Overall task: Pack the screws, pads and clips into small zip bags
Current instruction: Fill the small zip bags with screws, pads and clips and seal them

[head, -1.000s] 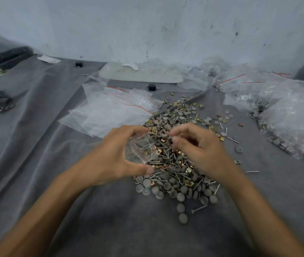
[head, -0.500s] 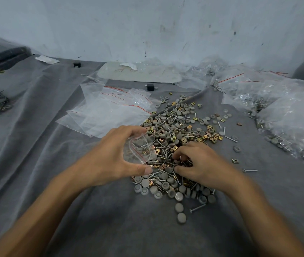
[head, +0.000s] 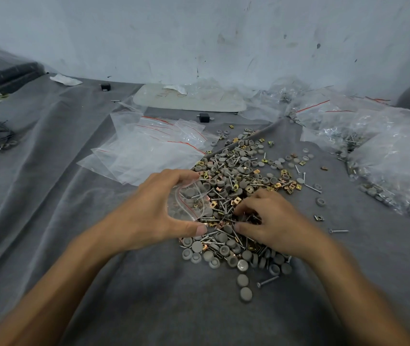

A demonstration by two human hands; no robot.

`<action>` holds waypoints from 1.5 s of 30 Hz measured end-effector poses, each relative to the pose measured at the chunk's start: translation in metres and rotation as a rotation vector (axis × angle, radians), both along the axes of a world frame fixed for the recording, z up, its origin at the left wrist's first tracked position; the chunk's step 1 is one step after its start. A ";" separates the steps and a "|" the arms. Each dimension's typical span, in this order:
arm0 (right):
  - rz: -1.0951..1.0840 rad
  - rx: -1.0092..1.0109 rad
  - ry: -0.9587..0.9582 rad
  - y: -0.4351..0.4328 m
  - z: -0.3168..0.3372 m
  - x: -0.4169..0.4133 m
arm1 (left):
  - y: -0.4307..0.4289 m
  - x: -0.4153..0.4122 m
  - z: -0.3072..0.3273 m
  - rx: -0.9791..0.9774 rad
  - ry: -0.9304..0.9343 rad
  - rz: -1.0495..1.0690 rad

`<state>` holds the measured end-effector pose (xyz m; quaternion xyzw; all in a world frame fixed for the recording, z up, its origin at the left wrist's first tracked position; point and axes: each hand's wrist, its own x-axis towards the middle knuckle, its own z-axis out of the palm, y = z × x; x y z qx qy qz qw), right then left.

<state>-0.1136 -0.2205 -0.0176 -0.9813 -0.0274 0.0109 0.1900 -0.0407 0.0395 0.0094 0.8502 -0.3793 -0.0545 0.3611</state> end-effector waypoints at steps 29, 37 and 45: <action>0.005 0.416 -0.285 0.019 0.010 0.007 | 0.000 0.000 -0.002 0.042 -0.004 0.009; 0.054 -0.061 -0.092 0.019 -0.010 0.021 | -0.001 0.000 -0.002 0.046 0.008 0.009; 0.094 -0.114 -0.123 0.020 -0.008 0.019 | 0.000 0.000 -0.002 0.054 0.018 -0.001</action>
